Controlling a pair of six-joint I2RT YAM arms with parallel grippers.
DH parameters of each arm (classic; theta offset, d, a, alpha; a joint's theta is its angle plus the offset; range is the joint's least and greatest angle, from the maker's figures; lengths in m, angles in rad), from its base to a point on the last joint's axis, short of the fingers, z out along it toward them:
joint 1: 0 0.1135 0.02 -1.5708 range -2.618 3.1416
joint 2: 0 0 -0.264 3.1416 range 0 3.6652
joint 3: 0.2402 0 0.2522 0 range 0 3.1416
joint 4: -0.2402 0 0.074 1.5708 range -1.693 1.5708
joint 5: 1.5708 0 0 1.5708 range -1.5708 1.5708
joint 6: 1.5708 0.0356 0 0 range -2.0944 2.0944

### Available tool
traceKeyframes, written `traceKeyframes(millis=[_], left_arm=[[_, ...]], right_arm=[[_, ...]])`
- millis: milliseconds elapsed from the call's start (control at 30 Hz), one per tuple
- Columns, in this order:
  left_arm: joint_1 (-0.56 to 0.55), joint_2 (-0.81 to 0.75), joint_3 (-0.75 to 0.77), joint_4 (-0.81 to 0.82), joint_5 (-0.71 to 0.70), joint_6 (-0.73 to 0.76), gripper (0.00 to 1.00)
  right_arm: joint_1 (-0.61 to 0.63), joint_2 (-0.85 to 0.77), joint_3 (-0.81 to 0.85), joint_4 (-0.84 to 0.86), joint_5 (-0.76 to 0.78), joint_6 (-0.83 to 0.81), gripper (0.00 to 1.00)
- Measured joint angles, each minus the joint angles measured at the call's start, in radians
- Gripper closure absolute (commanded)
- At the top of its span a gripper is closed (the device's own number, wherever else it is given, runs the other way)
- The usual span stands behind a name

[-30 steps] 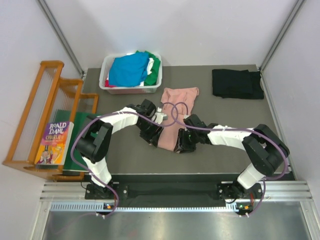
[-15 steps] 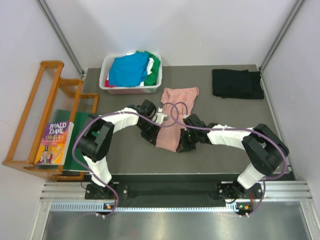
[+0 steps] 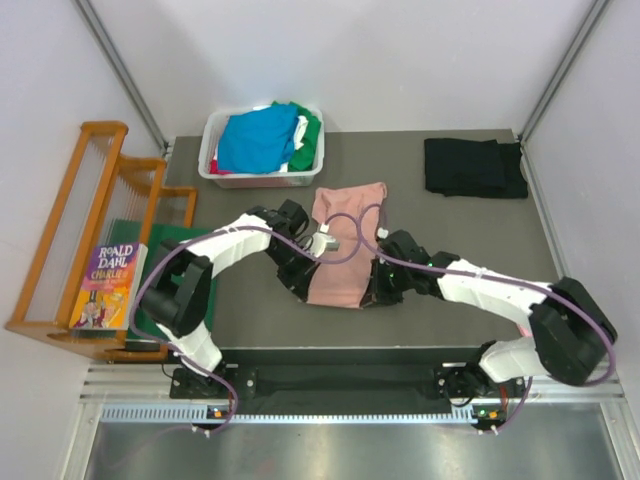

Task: Fold and stack the t-shirts
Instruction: Fold the tshirt

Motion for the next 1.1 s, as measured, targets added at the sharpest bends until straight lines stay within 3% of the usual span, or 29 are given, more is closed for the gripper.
traceKeyframes(millis=[200,467,767,800,833,933,1033,1067,1100], left_arm=[[-0.009,-0.119,0.023,-0.145,0.061,0.083,0.85],[-0.003,-0.187,0.127,-0.332,0.026,0.132,0.81],[-0.002,-0.189,0.257,-0.428,0.004,0.133,0.78],[-0.002,-0.19,0.265,-0.427,0.004,0.126,0.75],[-0.002,-0.192,0.269,-0.425,0.004,0.118,0.6],[-0.005,-0.195,0.267,-0.415,0.004,0.087,0.34],[-0.03,-0.187,0.255,-0.404,0.001,0.063,0.2],[-0.048,-0.175,0.254,-0.406,-0.001,0.058,0.19],[-0.067,-0.157,0.254,-0.405,0.0,0.056,0.18]], right_arm=[[0.008,-0.166,-0.048,-0.053,-0.005,0.006,1.0],[0.006,-0.345,-0.048,-0.222,0.035,0.013,1.0],[0.006,-0.409,0.088,-0.354,0.066,0.011,1.0],[0.006,-0.416,0.089,-0.353,0.068,0.011,1.0],[0.006,-0.419,0.088,-0.358,0.069,0.011,1.0],[0.006,-0.418,0.067,-0.356,0.068,0.011,1.0],[0.006,-0.405,0.024,-0.361,0.065,0.011,0.97],[0.006,-0.394,0.013,-0.365,0.064,0.01,0.79],[0.006,-0.382,0.008,-0.371,0.062,0.01,0.71]])
